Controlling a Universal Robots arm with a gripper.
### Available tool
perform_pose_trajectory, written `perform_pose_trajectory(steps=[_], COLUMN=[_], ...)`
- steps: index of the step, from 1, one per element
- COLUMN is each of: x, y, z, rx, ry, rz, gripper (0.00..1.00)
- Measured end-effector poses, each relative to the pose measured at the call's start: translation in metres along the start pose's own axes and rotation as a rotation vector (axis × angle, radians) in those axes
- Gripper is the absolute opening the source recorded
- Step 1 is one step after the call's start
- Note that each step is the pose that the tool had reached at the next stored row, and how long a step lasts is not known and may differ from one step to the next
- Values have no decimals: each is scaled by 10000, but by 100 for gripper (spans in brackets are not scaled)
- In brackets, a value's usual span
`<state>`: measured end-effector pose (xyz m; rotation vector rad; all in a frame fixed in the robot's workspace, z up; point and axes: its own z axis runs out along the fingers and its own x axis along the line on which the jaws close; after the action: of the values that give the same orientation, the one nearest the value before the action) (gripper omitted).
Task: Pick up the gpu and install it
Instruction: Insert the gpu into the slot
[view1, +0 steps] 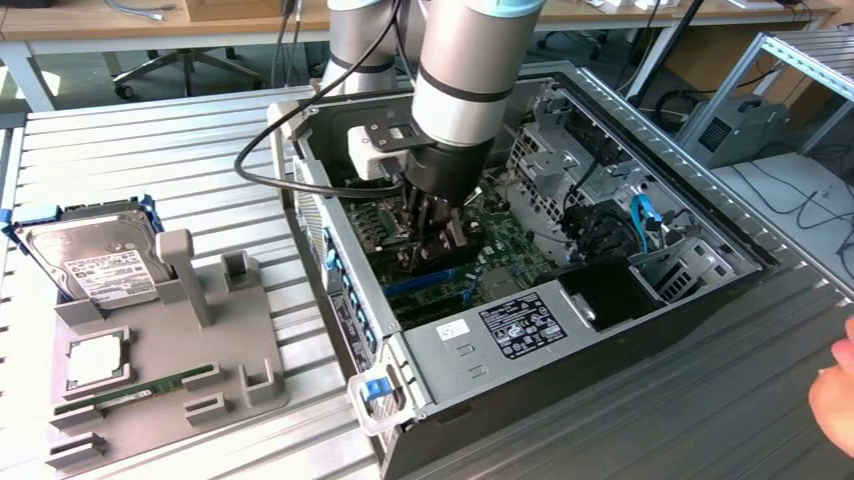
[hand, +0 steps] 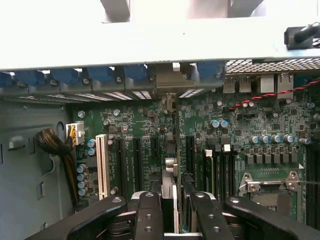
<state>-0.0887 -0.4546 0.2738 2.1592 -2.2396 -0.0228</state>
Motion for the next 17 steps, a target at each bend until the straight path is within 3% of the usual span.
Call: perform_pose_trajectory(steps=[17], x=[-32], y=[8], z=[109], rx=[-1], ry=[0], rz=[41], gripper=[27])
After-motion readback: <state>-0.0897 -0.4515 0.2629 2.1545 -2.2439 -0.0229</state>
